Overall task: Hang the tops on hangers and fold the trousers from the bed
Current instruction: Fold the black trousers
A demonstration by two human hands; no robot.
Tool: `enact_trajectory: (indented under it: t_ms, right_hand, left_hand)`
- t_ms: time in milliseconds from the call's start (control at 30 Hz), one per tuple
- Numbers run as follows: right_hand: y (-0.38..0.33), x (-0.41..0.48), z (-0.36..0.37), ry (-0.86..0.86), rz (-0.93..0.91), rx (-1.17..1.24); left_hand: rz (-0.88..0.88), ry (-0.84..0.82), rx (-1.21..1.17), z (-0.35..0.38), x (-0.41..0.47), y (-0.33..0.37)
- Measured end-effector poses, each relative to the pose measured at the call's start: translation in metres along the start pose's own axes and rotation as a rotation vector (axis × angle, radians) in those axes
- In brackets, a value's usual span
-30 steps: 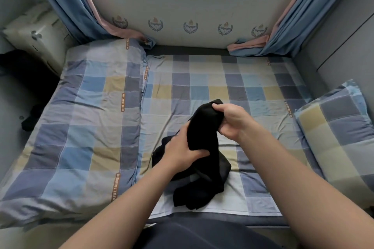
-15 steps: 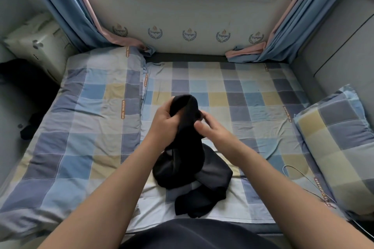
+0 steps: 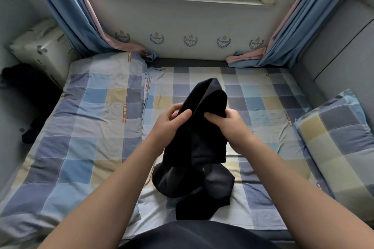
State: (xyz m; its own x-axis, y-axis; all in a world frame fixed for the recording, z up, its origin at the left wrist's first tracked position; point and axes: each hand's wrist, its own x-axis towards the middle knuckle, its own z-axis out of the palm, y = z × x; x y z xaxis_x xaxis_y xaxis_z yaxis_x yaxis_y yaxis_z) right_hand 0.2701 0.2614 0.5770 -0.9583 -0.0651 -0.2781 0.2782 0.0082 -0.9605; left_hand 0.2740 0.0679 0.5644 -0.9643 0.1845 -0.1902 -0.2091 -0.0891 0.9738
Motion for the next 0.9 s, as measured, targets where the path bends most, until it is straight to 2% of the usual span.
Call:
enact_trajectory:
  t_ms: [167, 267, 367, 467, 633, 733, 800, 900]
  right_hand:
    - [-0.029, 0.006, -0.003, 0.028, 0.061, 0.195]
    - [-0.042, 0.013, 0.0, 0.06, 0.093, 0.308]
    - [-0.045, 0.022, 0.001, 0.092, 0.151, 0.38]
    - [-0.035, 0.027, -0.002, 0.047, 0.235, 0.428]
    - [0.015, 0.012, -0.017, -0.076, 0.22, 0.175]
    - [0.058, -0.012, -0.016, -0.187, 0.166, 0.133]
    - [0.084, -0.025, -0.011, -0.218, 0.16, 0.063]
    - [0.113, -0.029, -0.008, -0.243, 0.163, -0.185]
  left_hand:
    - [-0.123, -0.174, 0.049, 0.012, -0.013, -0.029]
    - [-0.187, -0.225, 0.063, 0.023, -0.016, -0.035]
    - [-0.195, -0.189, 0.081, 0.029, -0.012, -0.04]
    - [-0.159, -0.022, 0.117, 0.03, -0.003, -0.042]
    - [-0.191, 0.13, 0.045, 0.027, 0.005, -0.04]
    - [-0.211, 0.218, -0.011, 0.027, 0.012, -0.031]
    - [-0.227, 0.226, -0.043, 0.027, 0.016, -0.022]
    - [-0.262, 0.18, -0.117, 0.031, 0.017, -0.007]
